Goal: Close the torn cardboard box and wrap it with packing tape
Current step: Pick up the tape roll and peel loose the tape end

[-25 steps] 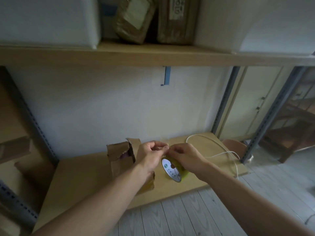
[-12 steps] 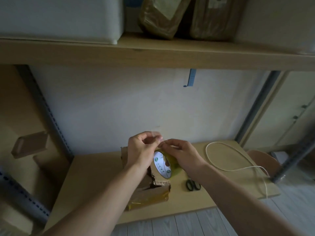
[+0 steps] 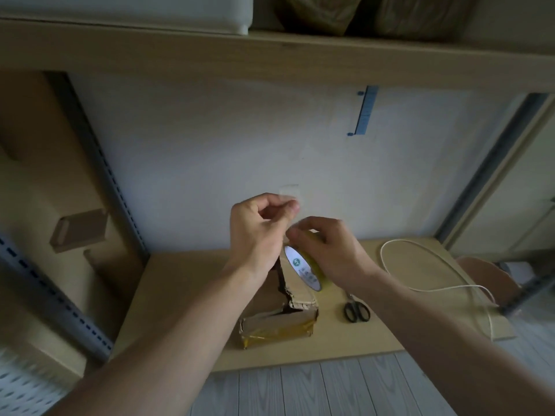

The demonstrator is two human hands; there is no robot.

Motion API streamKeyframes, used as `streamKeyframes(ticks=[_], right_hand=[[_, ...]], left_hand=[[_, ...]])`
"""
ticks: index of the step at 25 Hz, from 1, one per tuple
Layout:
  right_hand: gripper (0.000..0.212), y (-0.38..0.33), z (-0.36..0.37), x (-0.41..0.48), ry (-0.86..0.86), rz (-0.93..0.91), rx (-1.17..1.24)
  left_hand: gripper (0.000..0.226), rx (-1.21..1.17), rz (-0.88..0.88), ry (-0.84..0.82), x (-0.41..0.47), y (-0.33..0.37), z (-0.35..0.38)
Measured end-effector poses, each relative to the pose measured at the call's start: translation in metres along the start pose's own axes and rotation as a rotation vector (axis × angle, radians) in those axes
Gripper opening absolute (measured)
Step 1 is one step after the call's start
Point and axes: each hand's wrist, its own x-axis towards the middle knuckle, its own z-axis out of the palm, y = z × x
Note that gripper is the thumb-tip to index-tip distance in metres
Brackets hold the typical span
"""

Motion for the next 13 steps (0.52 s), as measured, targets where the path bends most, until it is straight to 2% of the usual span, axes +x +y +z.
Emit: streamKeyframes(ticks=[4,7,11,13], right_hand=[[0.028,0.003,-0.018,-0.017,-0.055,0.024,0.004],[0.038,0.019,-0.028,-0.029,-0.142,0.174,0.053],[0.044,0.038,-0.033,-0.028,-0.068,0.367,-0.07],[0.057,0.043,-0.031,-0.025,-0.055,0.433,-0.082]], left_hand=[[0.015,0.027,0.073,-0.09,0.003,0.002,0.014],[0.014,0.023,0.081,-0.176,-0.002,-0.003,0.029],[0.014,0.018,0.071,-0.173,-0.006,-0.009,0.044],[0.012,0.048,0.106,-0.19,-0.006,-0.008,0.047]])
